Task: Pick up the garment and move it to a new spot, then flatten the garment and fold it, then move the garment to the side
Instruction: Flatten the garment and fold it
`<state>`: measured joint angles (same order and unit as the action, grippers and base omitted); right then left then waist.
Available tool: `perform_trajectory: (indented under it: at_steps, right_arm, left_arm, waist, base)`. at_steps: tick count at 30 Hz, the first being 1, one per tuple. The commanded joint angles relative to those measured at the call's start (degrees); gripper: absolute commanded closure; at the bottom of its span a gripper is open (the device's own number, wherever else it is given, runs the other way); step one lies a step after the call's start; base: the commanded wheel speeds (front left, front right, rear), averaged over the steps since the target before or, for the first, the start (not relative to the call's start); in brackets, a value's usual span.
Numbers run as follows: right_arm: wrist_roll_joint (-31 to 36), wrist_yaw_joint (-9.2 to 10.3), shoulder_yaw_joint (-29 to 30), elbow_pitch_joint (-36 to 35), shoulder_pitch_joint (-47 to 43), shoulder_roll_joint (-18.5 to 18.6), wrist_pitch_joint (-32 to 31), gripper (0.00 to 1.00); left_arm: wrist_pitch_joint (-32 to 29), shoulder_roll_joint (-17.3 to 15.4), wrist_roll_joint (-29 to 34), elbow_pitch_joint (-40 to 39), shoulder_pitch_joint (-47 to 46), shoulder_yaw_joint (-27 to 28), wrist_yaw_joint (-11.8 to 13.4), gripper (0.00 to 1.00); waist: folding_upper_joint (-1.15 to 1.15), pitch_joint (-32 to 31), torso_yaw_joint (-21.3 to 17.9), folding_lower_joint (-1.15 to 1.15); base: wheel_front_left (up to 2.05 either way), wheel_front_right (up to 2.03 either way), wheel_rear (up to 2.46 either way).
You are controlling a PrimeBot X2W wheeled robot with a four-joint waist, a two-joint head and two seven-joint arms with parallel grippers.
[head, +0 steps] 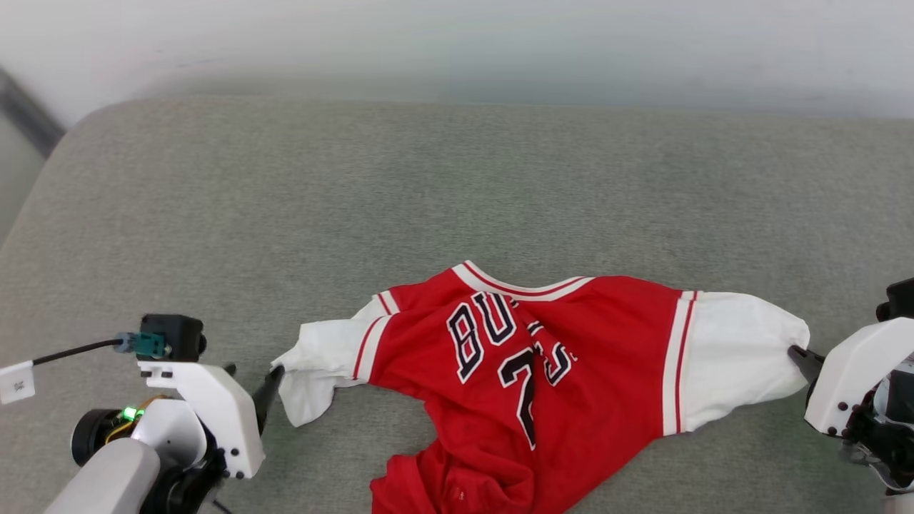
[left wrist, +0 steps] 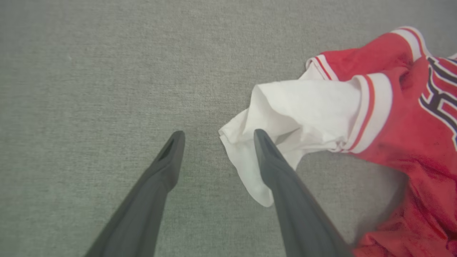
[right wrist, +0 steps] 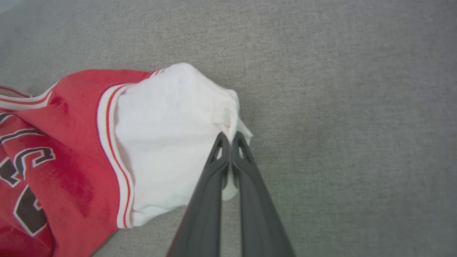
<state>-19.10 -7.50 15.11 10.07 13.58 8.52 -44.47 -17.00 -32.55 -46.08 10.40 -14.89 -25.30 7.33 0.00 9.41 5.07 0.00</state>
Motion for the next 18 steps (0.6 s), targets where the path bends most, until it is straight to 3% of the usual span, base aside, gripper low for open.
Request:
perform_trajectory:
  at_steps: [1, 7, 12, 13, 15, 18]
  right_arm:
    - [0.23, 0.02, -0.32, -1.11, -0.92, -0.49, -0.37, 1.0]
    - [-0.06, 0.02, -2.07, -3.58, -1.0, -2.02, -0.47, 1.0]
    - [-0.38, 0.02, -2.53, -3.23, -0.39, -2.3, -0.02, 1.0]
    - [-0.4, 0.02, -2.69, -3.1, -0.18, -2.32, 0.09, 1.0]
    - [-0.32, 0.02, -2.86, -2.82, 0.23, -2.32, 0.63, 1.0]
    - [0.09, 0.02, -2.93, -2.38, 0.61, -1.96, 1.84, 1.0]
  left_arm:
    - [-3.48, -0.93, -1.31, 0.97, -0.11, -0.68, -0.89, 0.0]
    - [-13.33, -1.24, -6.39, 5.86, -2.16, -2.07, -3.78, 0.0]
    - [-16.35, 0.93, -7.65, 9.54, -3.7, -4.3, -6.0, 0.0]
    - [-17.43, 1.52, -7.97, 10.33, -3.71, -5.09, -6.47, 0.13]
    - [-18.78, 2.83, -8.24, 11.54, -3.94, -6.44, -7.46, 1.0]
    - [-18.47, 4.32, -7.91, 12.52, -4.7, -7.26, -8.22, 1.0]
  waist:
    - [0.0, 0.03, -1.36, 0.0]
    - [0.0, 3.13, -4.6, 0.0]
    - [0.0, 4.76, -6.13, 0.0]
    - [0.0, 4.91, -6.37, 0.0]
    - [0.0, 5.14, -6.74, 0.0]
    - [0.0, 4.99, -7.03, 0.0]
  base:
    - [0.0, 0.0, 0.0]
    - [0.0, 0.0, 0.0]
    - [0.0, 0.0, 0.0]
    - [0.0, 0.0, 0.0]
    - [0.0, 0.0, 0.0]
    - [0.0, 0.0, 0.0]
